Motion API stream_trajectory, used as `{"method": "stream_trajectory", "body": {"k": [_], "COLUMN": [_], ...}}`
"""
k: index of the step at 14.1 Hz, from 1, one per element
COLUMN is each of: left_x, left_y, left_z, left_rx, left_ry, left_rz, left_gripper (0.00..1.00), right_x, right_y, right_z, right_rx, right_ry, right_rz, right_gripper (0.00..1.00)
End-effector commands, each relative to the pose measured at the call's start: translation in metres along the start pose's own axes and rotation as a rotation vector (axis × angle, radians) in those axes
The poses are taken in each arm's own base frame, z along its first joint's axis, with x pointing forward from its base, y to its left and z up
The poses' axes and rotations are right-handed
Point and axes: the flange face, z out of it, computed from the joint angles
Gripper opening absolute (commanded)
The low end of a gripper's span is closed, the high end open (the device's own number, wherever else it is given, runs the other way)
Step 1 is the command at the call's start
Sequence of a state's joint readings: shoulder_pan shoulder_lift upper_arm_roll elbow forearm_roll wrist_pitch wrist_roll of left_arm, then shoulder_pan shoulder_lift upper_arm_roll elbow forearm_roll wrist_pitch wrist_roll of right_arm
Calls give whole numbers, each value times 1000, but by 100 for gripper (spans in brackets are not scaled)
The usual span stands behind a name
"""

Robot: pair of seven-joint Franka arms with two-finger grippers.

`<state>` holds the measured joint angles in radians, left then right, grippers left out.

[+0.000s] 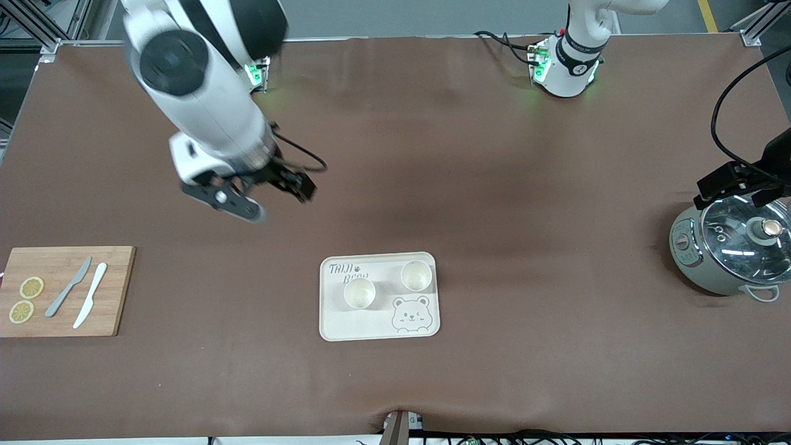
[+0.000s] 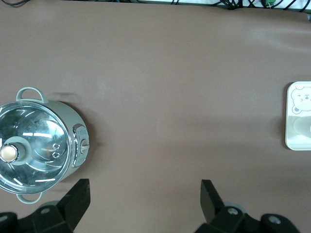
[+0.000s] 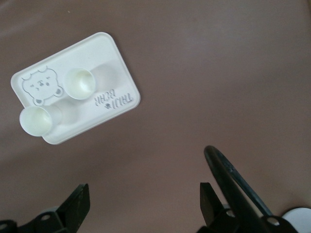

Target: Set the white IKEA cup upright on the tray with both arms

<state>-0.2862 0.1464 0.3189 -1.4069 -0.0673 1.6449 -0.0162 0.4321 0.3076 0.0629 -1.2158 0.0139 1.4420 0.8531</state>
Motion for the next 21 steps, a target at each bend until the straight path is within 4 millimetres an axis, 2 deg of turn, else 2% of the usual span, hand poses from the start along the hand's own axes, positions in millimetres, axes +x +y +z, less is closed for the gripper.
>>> {"method": "stream_trajectory", "body": {"k": [1, 2, 4, 7, 9, 10, 11, 12, 13, 15, 17, 21], "left_x": [3, 5, 6, 6, 5, 5, 5, 5, 6, 7, 7, 1], "left_y": [-3, -1, 2, 1, 6, 15, 15, 6, 8, 8, 5, 0], "left_z": [-6, -12, -10, -9, -11, -11, -11, -11, -10, -11, -21, -15], "left_rx": [-1, -8, -19, -30, -30, -29, -17, -13, -12, -12, -12, -5], "left_ry": [-2, 12, 8, 7, 8, 11, 11, 11, 11, 12, 29, -35], "left_rz": [16, 20, 23, 21, 31, 45, 45, 31, 33, 32, 27, 18], "left_gripper": [100, 100, 100, 100, 100, 100, 100, 100, 100, 100, 100, 100], "right_x": [4, 7, 19, 51, 70, 77, 85, 91, 92, 92, 93, 93], "right_y": [85, 119, 182, 257, 294, 307, 318, 329, 333, 333, 332, 332], "right_z": [-38, -46, -51, -53, -53, -53, -54, -54, -53, -52, -50, -48], "right_rx": [-12, -7, 0, 14, 25, 29, 33, 37, 37, 35, 35, 34], "right_ry": [-15, -13, -13, -14, -2, 12, 31, 47, 41, 35, 33, 27], "right_rz": [-74, -123, -177, -256, -260, -239, -233, -251, -256, -252, -252, -253], "right_gripper": [100, 100, 100, 100, 100, 100, 100, 100, 100, 100, 100, 100]}}
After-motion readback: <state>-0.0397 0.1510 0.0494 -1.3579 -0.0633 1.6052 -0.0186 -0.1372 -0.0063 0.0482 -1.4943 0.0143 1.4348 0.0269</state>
